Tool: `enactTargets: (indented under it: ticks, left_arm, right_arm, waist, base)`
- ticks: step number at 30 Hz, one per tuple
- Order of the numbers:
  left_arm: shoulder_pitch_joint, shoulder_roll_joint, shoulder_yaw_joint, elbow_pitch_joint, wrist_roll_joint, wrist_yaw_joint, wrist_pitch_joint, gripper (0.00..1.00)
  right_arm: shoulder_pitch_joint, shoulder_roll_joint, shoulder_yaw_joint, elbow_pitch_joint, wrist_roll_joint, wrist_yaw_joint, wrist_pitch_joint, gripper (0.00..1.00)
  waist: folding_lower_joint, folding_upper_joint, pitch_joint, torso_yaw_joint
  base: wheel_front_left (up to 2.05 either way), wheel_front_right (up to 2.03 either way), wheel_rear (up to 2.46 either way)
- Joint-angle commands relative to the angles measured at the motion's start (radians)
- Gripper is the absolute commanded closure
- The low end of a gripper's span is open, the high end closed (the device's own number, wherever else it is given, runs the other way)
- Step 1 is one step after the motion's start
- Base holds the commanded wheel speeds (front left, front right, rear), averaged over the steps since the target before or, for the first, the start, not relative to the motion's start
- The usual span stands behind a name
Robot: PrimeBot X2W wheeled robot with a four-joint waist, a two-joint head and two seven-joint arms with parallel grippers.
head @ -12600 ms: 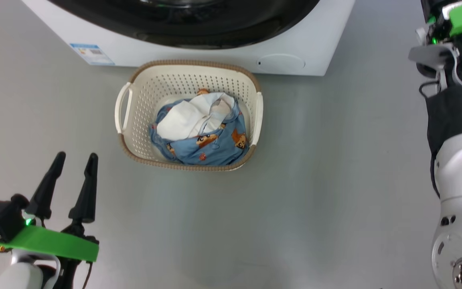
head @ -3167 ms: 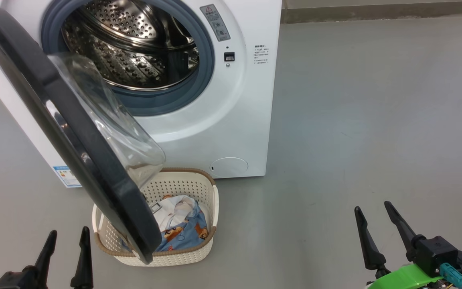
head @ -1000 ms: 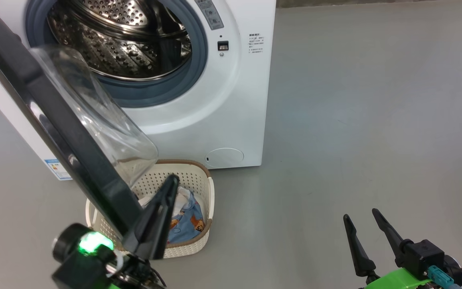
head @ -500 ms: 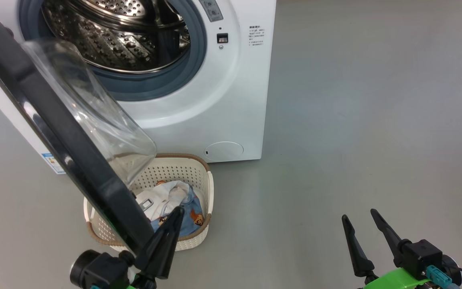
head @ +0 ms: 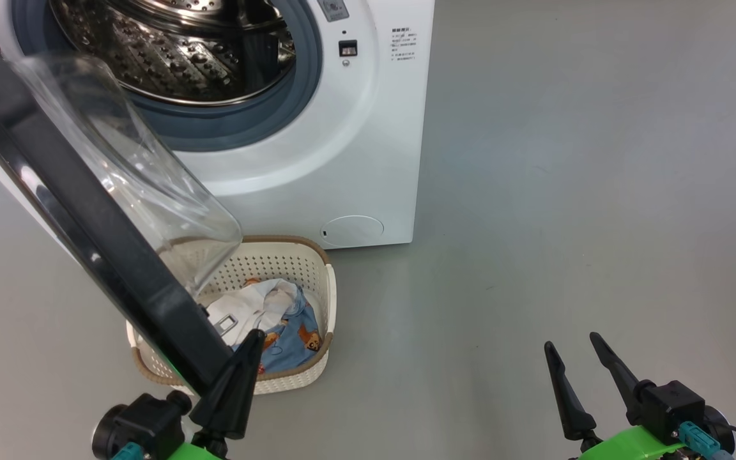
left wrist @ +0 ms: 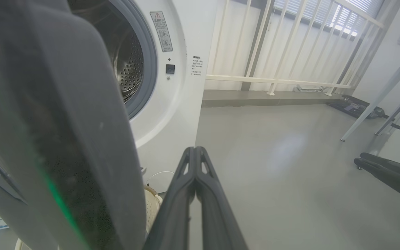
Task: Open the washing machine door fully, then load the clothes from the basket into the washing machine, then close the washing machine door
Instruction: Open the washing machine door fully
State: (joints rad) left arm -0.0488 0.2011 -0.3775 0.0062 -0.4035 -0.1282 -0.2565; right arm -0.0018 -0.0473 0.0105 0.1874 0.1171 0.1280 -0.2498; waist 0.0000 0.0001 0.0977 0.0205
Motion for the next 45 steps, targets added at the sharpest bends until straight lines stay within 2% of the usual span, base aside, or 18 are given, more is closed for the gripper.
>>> enactTargets:
  ticks: [1, 23, 32, 45]
  left_arm:
    - [-0.046, 0.01, 0.043, -0.008, -0.007, -0.003, -0.005, 1.0]
    - [-0.056, 0.003, 0.071, 0.038, -0.033, -0.003, -0.005, 1.0]
    - [-0.043, -0.008, 0.085, 0.062, -0.037, -0.003, -0.005, 1.0]
    - [-0.021, -0.026, 0.161, 0.084, -0.024, -0.003, -0.005, 1.0]
  right_arm:
    - [-0.038, -0.003, 0.021, -0.019, 0.008, 0.003, -0.012, 0.0]
    - [-0.051, -0.003, 0.027, -0.012, 0.012, 0.003, -0.012, 0.0]
    - [-0.052, -0.003, 0.028, -0.003, 0.009, 0.003, -0.012, 0.0]
    - [-0.047, -0.003, 0.026, 0.011, 0.019, 0.003, -0.012, 0.0]
  waist:
    - [0.0, -0.0001, 0.002, 0.0]
    - [0.0, -0.0001, 0.015, -0.011]
    - [0.0, -0.0001, 0.008, 0.006]
    - [0.0, -0.0001, -0.004, 0.04]
  base:
    - [0.0, 0.0, 0.0]
    - [0.0, 0.0, 0.0]
    - [0.0, 0.0, 0.0]
    - [0.0, 0.0, 0.0]
